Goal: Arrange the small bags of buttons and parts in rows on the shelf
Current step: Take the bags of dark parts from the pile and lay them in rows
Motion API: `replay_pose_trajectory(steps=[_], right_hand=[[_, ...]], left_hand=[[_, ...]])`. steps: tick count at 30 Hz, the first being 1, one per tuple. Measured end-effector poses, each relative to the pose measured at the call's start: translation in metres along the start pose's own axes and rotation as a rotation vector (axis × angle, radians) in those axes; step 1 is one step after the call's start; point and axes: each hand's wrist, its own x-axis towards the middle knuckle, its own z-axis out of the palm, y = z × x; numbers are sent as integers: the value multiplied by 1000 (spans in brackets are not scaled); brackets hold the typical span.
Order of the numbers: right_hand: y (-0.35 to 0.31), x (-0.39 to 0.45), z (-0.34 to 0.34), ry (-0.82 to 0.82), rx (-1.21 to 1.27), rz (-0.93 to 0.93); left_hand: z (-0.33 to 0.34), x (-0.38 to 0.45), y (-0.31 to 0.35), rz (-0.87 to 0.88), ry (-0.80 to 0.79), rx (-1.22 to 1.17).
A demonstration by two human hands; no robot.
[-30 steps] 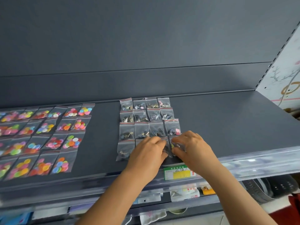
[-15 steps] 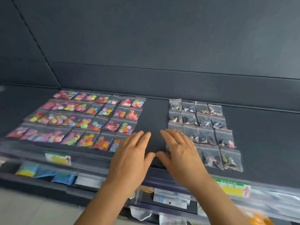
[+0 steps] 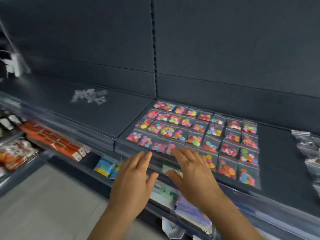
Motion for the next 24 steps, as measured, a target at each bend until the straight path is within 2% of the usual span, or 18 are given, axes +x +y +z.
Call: replay_pose_trajectory(steps=[10,17,24], right_hand=[[-140,96,68,-52,53,-162],[-190,171,101,-108,23,-249],[-219,274,128,-121,50,-273]], left_hand=[[-59,6,-156,-155,89,14],[-75,35,-234,-259,150,2],[-89,116,-304,-248,190,21]])
